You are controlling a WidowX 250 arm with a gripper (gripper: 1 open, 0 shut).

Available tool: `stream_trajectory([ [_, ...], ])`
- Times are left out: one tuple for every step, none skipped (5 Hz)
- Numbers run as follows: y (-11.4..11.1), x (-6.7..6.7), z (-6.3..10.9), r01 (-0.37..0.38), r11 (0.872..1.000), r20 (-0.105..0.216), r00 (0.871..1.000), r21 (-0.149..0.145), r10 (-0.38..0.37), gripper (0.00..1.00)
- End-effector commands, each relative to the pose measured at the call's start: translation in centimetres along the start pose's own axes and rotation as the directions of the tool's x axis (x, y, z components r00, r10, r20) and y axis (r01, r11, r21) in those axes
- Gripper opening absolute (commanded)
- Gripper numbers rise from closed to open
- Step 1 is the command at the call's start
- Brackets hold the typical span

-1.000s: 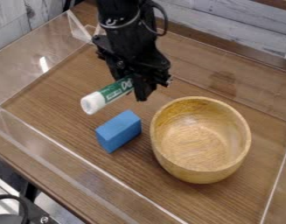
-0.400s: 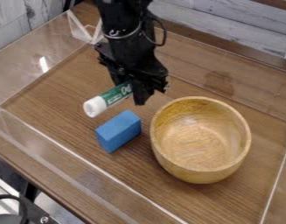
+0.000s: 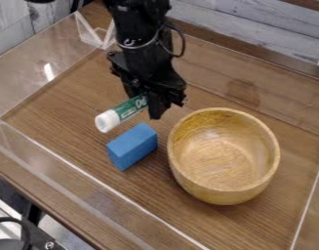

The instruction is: Remove the green marker from inside the brown bowl and put it on the table

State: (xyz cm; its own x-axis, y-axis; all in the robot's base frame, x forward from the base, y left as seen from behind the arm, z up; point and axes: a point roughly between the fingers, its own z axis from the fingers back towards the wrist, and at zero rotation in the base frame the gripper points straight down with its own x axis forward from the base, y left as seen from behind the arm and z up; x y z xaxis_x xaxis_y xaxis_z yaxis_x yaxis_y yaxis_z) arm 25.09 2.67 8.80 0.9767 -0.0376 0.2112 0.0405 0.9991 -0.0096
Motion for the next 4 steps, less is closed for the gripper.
stream_trajectory([
  [0.8, 1.6, 0.6, -0.01, 1.0, 0.049, 0.999, 0.024, 0.009, 0.0],
  [1.2, 2.0, 0.2, -0.01, 0.999, 0.047, 0.999, 0.034, 0.009, 0.0],
  [1.7, 2.4, -0.3, -0.007, 1.0, 0.053, 0.999, 0.025, 0.005, 0.0],
  [2.1, 2.7, -0.6, -0.005, 1.0, 0.059, 0.998, 0.017, 0.004, 1.0],
])
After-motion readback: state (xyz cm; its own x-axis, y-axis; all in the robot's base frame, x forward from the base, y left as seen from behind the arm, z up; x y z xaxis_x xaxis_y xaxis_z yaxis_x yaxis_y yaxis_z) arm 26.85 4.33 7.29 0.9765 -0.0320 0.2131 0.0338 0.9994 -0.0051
